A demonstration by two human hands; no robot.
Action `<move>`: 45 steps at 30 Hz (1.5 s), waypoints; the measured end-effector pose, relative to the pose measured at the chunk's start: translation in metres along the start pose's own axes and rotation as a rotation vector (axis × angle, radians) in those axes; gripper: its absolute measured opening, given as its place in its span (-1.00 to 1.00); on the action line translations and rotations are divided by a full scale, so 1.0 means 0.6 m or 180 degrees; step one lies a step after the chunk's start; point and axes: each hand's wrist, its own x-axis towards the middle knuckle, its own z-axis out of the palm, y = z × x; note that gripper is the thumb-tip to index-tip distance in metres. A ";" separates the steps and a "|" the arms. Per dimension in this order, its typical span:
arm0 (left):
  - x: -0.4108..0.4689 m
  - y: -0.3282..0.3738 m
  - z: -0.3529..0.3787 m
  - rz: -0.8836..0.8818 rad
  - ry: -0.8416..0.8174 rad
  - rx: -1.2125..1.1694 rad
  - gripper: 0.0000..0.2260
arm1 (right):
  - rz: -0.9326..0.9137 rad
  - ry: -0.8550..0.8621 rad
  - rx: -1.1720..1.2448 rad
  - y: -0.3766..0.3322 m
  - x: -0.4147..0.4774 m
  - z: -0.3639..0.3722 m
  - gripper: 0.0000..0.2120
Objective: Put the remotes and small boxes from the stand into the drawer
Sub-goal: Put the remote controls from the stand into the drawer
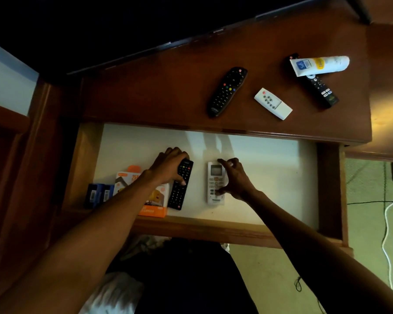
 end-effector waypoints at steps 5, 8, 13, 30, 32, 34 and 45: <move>-0.021 -0.029 0.006 -0.0074 -0.0075 0.0063 -0.33 | -0.0221 -0.0013 -0.0112 -0.046 0.004 0.047 0.04; -0.028 -0.035 0.009 -0.0104 -0.0016 -0.0061 -0.37 | -0.0314 0.0116 -0.0267 -0.067 0.005 0.074 0.03; -0.032 -0.034 0.013 -0.0048 0.0015 -0.0107 -0.39 | -0.0395 0.0196 -0.0464 -0.087 0.001 0.108 0.00; -0.065 0.012 -0.105 0.0640 0.0798 -0.0763 -0.70 | -0.0214 0.0887 -0.0415 -0.129 -0.048 -0.003 -0.47; -0.055 0.045 -0.151 0.0726 0.1181 -0.1032 -0.77 | -0.0165 0.1364 -0.0257 -0.135 -0.058 -0.057 -0.58; -0.030 0.079 -0.196 0.0736 0.1397 -0.1295 -0.79 | -0.0107 0.1814 -0.0202 -0.136 -0.061 -0.115 -0.65; 0.171 0.215 -0.324 -0.0017 0.0741 -0.1002 -0.27 | 0.0195 0.1454 -0.0767 -0.063 0.056 -0.364 -0.25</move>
